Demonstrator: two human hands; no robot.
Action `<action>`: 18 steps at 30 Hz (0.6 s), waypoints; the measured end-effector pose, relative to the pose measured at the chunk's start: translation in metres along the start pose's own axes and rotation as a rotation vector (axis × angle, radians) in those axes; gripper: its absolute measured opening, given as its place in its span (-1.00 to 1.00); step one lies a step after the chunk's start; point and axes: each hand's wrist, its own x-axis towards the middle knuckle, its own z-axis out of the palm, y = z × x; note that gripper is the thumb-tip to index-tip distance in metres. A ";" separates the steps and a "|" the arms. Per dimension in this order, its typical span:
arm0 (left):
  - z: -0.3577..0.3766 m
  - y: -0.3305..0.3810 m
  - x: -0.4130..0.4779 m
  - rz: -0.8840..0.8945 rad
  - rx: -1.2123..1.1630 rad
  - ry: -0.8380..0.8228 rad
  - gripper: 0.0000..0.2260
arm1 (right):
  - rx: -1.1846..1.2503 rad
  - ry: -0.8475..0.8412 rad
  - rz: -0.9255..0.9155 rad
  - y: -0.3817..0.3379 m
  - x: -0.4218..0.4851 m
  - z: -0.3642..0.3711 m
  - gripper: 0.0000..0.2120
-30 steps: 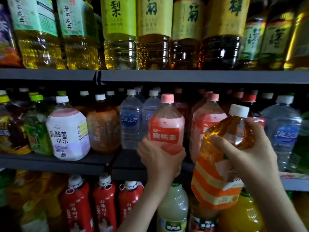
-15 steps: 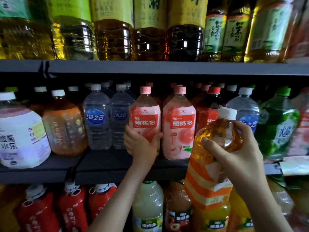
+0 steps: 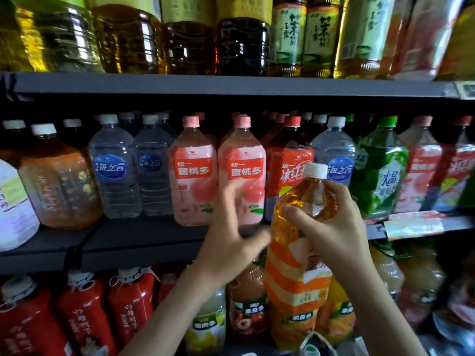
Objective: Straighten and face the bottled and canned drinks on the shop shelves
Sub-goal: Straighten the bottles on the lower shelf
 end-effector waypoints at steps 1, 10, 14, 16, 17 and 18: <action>0.006 0.004 -0.004 -0.078 -0.030 -0.177 -0.26 | -0.004 0.007 0.001 0.001 0.002 0.000 -0.31; 0.040 -0.018 -0.011 -0.183 -0.017 -0.259 -0.62 | -0.062 -0.229 0.109 0.001 0.011 -0.022 -0.45; 0.075 -0.031 -0.025 -0.196 -0.021 -0.456 -0.54 | -0.155 -0.350 0.146 0.020 0.010 -0.069 -0.69; 0.104 -0.032 -0.033 -0.226 -0.048 -0.596 -0.53 | -0.213 -0.379 0.186 0.039 0.001 -0.096 -0.85; 0.121 -0.033 -0.037 -0.231 -0.082 -0.670 -0.53 | -0.263 -0.371 0.199 0.050 -0.004 -0.109 -0.86; 0.140 -0.034 -0.042 -0.227 -0.092 -0.752 -0.52 | -0.313 -0.351 0.217 0.064 -0.012 -0.123 -0.85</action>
